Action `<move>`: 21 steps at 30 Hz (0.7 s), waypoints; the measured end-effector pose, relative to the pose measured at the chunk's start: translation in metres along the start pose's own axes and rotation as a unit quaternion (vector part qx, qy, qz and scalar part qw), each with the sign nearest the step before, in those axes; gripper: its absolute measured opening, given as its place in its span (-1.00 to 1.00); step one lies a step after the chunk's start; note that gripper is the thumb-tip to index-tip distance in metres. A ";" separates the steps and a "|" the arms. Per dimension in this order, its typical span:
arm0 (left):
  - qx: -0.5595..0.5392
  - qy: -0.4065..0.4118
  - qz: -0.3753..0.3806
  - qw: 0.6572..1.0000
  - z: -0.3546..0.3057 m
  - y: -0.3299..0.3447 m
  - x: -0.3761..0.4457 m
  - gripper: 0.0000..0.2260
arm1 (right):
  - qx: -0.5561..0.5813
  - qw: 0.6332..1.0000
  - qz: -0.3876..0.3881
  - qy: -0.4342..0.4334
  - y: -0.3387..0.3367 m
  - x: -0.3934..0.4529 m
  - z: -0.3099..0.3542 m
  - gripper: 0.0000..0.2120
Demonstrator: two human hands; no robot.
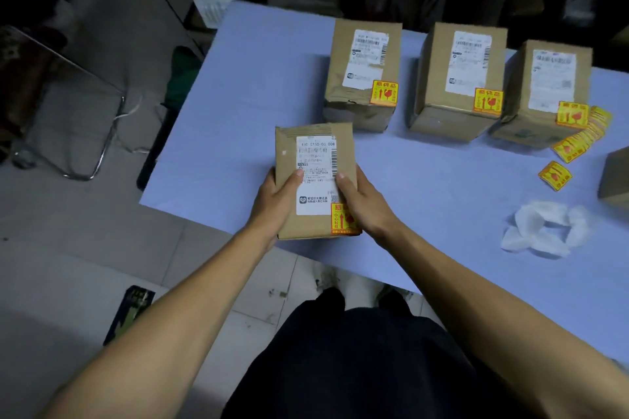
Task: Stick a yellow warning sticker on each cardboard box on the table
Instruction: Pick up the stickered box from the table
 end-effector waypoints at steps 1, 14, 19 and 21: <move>-0.008 -0.004 -0.005 1.000 0.000 -0.011 0.005 -0.72 | -0.001 1.000 0.005 -0.003 0.009 0.007 0.007 -0.48; -0.010 -0.014 -0.006 1.000 -0.029 -0.077 0.108 -0.71 | 0.011 1.000 0.001 0.017 0.057 0.109 0.066 -0.42; 0.003 -0.016 0.008 1.000 -0.032 -0.076 0.137 -0.76 | 0.023 0.999 -0.013 0.020 0.055 0.131 0.069 -0.45; 0.007 -0.018 0.005 1.000 -0.030 -0.076 0.142 -0.76 | 0.020 1.000 -0.017 0.015 0.054 0.136 0.070 -0.46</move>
Point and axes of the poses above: each hand's wrist, its own x-axis towards the middle knuckle, its own y-axis out of the palm, z = x × y, the point moved 8 cm from there along x, towards the middle knuckle, and after that the axes turned 4 degrees about x, right-handed, at the moved point
